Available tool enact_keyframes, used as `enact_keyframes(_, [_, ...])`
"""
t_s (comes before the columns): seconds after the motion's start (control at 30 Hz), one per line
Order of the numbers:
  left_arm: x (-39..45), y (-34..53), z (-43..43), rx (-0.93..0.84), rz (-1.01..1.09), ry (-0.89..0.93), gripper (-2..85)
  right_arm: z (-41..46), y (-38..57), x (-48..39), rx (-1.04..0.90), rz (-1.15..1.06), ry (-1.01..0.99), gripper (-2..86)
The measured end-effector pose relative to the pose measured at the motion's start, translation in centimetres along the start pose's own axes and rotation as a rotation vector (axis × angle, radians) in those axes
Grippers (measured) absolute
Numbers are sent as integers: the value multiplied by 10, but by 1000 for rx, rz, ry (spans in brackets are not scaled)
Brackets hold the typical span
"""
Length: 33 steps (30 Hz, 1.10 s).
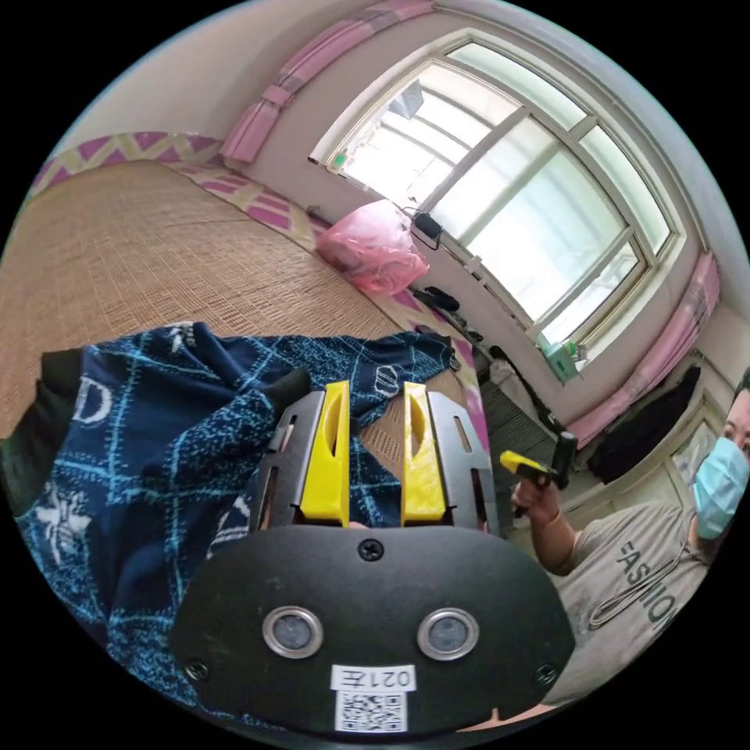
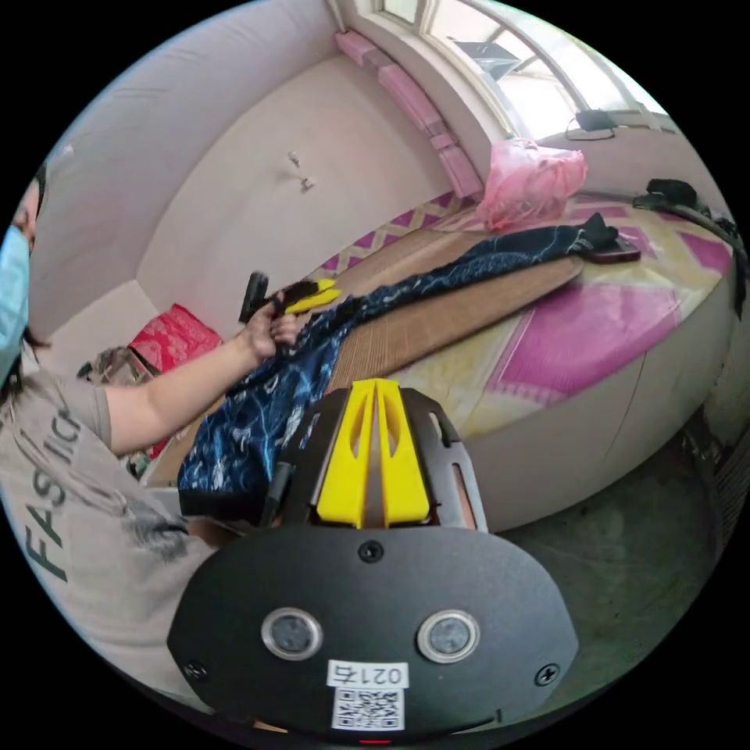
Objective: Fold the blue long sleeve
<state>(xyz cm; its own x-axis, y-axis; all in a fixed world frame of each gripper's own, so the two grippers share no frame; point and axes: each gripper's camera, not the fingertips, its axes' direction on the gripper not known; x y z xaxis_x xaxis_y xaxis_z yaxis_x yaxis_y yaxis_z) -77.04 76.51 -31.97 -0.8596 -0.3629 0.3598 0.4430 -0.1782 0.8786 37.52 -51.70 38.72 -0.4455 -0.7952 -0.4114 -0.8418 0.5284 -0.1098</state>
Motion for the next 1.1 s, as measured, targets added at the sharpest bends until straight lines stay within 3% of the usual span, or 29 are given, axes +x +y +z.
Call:
enact_keyframes(0.1, [20, 28, -65, 22, 68, -74, 82, 2, -43, 72, 70, 133, -23, 82])
enact_keyframes(0.27, [54, 107, -191, 57, 106, -113, 65, 28, -93, 235, 144, 562, -27, 109])
enact_keyframes(0.53, [70, 216, -361, 130, 50, -273, 54, 37, -118, 348, 325, 894, -80, 98])
enact_keyframes(0.7, [62, 267, -443, 219, -13, -287, 50, 48, -161, 353, 345, 921, 2, 89])
enact_keyframes(0.83, [47, 302, -497, 276, -77, -266, 46, 58, -199, 346, 367, 920, 20, 22])
enact_keyframes(1.0, [46, 331, -554, 305, -81, -272, 43, 42, -293, 232, 384, 599, 98, 4])
enact_keyframes(1.1, [51, 348, -588, 325, -67, -271, 41, 49, -373, 97, 355, 294, 105, 2])
